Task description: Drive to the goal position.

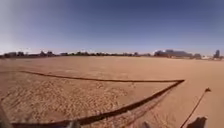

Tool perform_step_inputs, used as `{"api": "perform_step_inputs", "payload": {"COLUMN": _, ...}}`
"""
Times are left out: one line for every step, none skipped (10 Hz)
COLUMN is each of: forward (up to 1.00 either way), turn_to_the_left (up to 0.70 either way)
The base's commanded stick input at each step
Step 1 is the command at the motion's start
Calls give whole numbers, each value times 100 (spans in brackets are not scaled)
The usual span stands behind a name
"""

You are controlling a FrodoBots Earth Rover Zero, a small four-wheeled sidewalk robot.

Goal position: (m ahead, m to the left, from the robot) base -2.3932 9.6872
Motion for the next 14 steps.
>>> {"api": "perform_step_inputs", "payload": {"forward": 0, "turn_to_the_left": -45}}
{"api": "perform_step_inputs", "payload": {"forward": 0, "turn_to_the_left": -45}}
{"api": "perform_step_inputs", "payload": {"forward": 0, "turn_to_the_left": -45}}
{"api": "perform_step_inputs", "payload": {"forward": 0, "turn_to_the_left": -45}}
{"api": "perform_step_inputs", "payload": {"forward": 0, "turn_to_the_left": -45}}
{"api": "perform_step_inputs", "payload": {"forward": 0, "turn_to_the_left": -45}}
{"api": "perform_step_inputs", "payload": {"forward": 0, "turn_to_the_left": -45}}
{"api": "perform_step_inputs", "payload": {"forward": 0, "turn_to_the_left": -45}}
{"api": "perform_step_inputs", "payload": {"forward": 0, "turn_to_the_left": -45}}
{"api": "perform_step_inputs", "payload": {"forward": 0, "turn_to_the_left": -45}}
{"api": "perform_step_inputs", "payload": {"forward": 0, "turn_to_the_left": -45}}
{"api": "perform_step_inputs", "payload": {"forward": 0, "turn_to_the_left": -45}}
{"api": "perform_step_inputs", "payload": {"forward": 0, "turn_to_the_left": -45}}
{"api": "perform_step_inputs", "payload": {"forward": 0, "turn_to_the_left": -45}}
